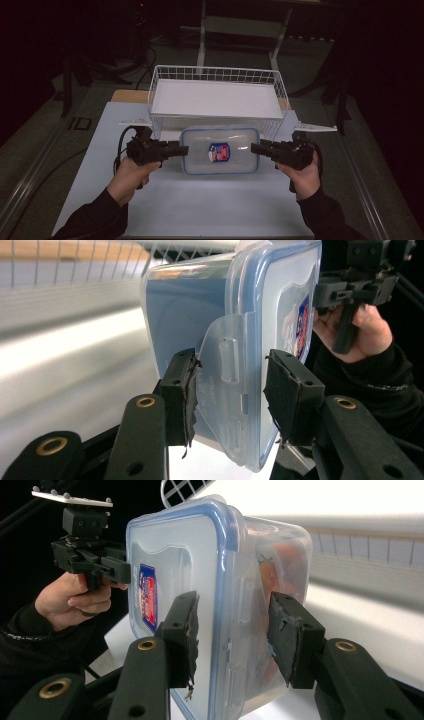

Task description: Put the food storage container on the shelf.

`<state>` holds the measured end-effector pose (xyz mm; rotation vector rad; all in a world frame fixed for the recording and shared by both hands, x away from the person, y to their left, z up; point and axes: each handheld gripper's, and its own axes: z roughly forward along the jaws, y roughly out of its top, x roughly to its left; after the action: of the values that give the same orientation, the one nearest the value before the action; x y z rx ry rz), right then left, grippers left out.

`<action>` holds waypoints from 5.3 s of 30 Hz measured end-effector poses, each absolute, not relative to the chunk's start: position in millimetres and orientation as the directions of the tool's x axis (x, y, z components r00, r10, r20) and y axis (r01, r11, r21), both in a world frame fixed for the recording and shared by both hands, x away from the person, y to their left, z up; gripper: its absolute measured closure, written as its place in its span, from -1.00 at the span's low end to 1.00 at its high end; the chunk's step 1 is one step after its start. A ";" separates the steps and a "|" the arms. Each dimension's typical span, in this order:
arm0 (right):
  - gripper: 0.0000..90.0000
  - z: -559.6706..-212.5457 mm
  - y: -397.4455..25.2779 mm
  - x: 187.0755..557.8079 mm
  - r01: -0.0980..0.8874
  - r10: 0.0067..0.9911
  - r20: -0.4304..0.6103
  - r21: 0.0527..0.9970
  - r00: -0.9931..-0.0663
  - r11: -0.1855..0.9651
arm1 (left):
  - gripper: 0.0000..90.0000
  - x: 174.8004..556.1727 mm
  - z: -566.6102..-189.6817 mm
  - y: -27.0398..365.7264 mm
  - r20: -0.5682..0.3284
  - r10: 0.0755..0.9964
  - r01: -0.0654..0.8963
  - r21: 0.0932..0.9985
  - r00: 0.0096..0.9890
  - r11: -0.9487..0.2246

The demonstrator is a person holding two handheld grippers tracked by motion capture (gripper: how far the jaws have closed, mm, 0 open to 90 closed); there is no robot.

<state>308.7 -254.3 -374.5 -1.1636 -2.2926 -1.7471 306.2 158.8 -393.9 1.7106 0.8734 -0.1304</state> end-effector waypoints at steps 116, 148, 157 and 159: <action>1.00 -346.9 -145.5 386.5 0.462 0.651 0.226 0.860 -0.725 0.216 | -0.99 273.3 -413.9 118.3 -0.157 0.629 0.277 0.956 0.762 -0.098; 0.75 -353.4 -98.7 395.0 0.462 0.606 0.244 0.856 -0.757 0.233 | -0.99 273.6 -424.6 121.8 -0.152 0.631 0.277 0.955 0.761 -0.103; -0.45 -359.3 -110.8 362.4 0.354 0.540 0.182 0.906 -0.821 0.233 | -0.98 266.0 -417.6 124.3 -0.130 0.625 0.251 0.962 0.770 -0.110; -0.57 -363.9 -115.2 354.2 0.338 0.517 0.177 0.911 -0.838 0.235 | -0.99 263.7 -417.7 124.8 -0.128 0.621 0.248 0.963 0.773 -0.110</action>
<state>354.2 -115.2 -363.9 -0.9057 -2.5905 -1.8384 263.7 124.8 -417.7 1.6904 0.6927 0.3630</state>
